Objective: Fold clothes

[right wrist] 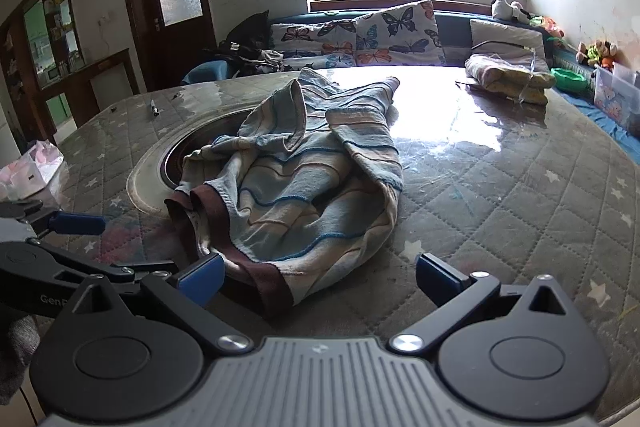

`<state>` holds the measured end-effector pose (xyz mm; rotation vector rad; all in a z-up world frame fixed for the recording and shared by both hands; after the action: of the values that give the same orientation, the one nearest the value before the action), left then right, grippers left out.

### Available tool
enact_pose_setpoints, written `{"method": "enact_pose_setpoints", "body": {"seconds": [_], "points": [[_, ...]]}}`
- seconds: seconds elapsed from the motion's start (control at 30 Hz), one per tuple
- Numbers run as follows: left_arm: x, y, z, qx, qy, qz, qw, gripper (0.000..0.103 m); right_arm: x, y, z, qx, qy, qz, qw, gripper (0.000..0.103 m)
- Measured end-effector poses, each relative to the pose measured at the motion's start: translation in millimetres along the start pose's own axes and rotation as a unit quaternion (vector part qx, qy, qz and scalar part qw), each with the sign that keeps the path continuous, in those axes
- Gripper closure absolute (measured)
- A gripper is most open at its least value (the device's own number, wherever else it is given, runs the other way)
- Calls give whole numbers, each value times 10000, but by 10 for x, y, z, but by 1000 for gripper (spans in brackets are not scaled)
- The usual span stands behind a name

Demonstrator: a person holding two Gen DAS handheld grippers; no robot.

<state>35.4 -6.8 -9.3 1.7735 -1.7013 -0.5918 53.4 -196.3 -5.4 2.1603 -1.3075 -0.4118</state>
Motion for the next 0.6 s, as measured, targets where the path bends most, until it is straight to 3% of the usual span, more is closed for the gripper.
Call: {"method": "enact_pose_setpoints", "body": {"seconds": [0.6], "points": [[-8,-39,-27,-48,22,-65,10000,0,-42,-78,1,-56,-42,-79,9999,0]]}}
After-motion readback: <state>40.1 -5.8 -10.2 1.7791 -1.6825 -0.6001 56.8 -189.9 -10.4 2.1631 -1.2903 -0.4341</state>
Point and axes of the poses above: each gripper's, at about its wrist camera, not at the fingertips, and y roughly against the way its jaws point, x to its right, z to its underside, the point moved 1 cm from there along -y, roughly the way its jaws point, and after that the axes turned 11 degrees about y, right-handed, at the moved point
